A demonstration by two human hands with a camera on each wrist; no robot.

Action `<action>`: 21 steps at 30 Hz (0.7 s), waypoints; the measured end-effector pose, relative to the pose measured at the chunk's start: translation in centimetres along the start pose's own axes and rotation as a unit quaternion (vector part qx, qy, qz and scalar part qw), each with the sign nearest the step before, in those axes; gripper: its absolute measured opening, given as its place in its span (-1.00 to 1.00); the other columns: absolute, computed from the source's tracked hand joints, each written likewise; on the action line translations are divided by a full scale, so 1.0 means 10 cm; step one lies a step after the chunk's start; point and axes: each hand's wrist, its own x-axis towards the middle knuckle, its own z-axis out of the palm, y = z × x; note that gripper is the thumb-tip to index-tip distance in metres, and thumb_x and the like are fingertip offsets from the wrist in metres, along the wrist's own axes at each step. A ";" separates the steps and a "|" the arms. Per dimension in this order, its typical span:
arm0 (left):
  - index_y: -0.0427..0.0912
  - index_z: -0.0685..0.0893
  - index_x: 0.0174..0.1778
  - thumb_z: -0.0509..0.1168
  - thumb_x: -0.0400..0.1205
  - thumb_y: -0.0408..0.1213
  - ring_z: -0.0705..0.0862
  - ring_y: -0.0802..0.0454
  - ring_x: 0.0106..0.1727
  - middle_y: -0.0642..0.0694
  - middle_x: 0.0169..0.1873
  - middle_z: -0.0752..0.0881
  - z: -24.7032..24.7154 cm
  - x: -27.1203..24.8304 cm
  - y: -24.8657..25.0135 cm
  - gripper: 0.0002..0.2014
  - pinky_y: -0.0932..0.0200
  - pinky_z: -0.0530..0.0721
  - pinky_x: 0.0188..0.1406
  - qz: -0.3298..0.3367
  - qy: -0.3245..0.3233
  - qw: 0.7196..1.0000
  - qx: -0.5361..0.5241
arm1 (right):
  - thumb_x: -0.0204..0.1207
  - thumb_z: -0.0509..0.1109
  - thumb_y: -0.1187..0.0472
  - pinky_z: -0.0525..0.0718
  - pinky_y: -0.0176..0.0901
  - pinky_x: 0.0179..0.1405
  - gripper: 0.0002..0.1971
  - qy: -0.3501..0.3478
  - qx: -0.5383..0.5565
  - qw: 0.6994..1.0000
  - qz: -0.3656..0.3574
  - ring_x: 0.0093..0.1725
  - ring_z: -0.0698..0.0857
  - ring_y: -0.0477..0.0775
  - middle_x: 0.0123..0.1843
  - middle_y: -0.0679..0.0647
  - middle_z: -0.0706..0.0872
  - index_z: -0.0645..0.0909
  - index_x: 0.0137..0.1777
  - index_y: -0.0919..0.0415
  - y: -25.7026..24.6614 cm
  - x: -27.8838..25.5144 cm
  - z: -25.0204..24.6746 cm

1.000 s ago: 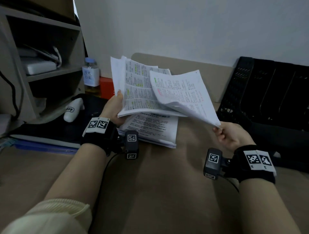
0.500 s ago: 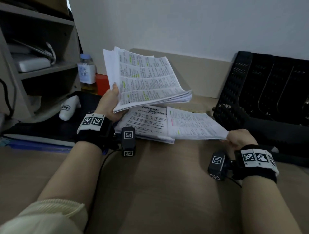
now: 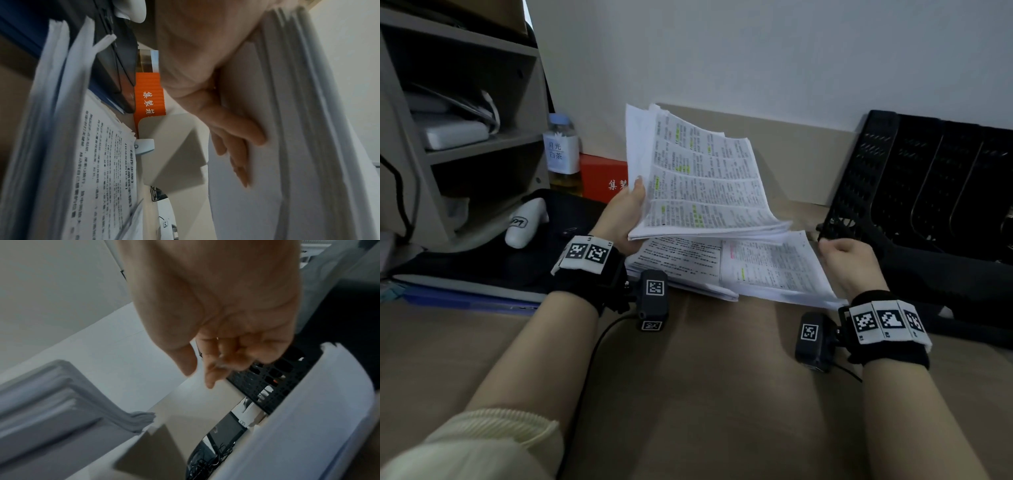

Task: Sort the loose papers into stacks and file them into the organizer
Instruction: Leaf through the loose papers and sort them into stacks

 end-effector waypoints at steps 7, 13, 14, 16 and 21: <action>-0.08 0.58 0.38 0.06 0.68 0.16 0.76 -0.17 0.20 -0.14 0.18 0.78 0.07 -0.03 -0.07 -0.50 -0.24 0.58 0.37 0.001 -0.037 0.998 0.052 | 0.69 -0.01 -0.24 0.64 -0.01 0.14 -0.51 -0.181 0.127 0.975 0.025 0.11 0.65 0.02 0.10 0.00 0.66 0.55 0.29 0.06 -0.25 -0.13 0.19; -0.06 0.59 0.38 0.14 0.55 0.22 0.74 -0.20 0.24 -0.15 0.22 0.76 0.08 0.00 -0.09 -0.42 -0.26 0.54 0.41 0.010 -0.044 0.998 0.046 | 0.66 0.29 0.02 0.64 0.01 0.26 -0.56 -0.220 0.106 0.970 -0.015 0.40 0.51 -0.03 0.41 -0.11 0.53 0.42 0.51 0.07 -0.29 -0.19 0.29; -0.05 0.59 0.38 0.14 0.55 0.23 0.74 -0.20 0.24 -0.15 0.21 0.77 0.08 0.02 -0.10 -0.41 -0.26 0.54 0.41 0.012 -0.043 0.998 0.043 | 0.67 0.29 0.06 0.63 0.01 0.27 -0.61 -0.222 0.103 0.969 -0.029 0.38 0.53 -0.05 0.37 -0.17 0.57 0.44 0.48 0.00 -0.29 -0.19 0.29; -0.06 0.58 0.39 0.11 0.59 0.21 0.75 -0.20 0.22 -0.15 0.20 0.77 0.06 0.03 -0.10 -0.43 -0.27 0.56 0.39 0.013 -0.045 0.998 0.045 | 0.69 0.25 0.11 0.62 -0.01 0.23 -0.73 -0.234 0.100 0.965 -0.056 0.29 0.61 -0.09 0.25 -0.20 0.66 0.52 0.35 -0.15 -0.29 -0.22 0.27; 0.02 0.61 0.32 0.15 0.53 0.27 0.74 -0.20 0.23 -0.13 0.19 0.78 0.03 0.04 -0.11 -0.44 -0.30 0.55 0.39 0.009 -0.050 0.997 0.052 | 0.62 0.36 0.23 0.69 -0.09 0.05 -0.63 -0.204 0.165 0.964 -0.044 0.20 0.70 -0.01 0.20 0.01 0.74 0.52 0.40 -0.01 -0.29 -0.21 0.25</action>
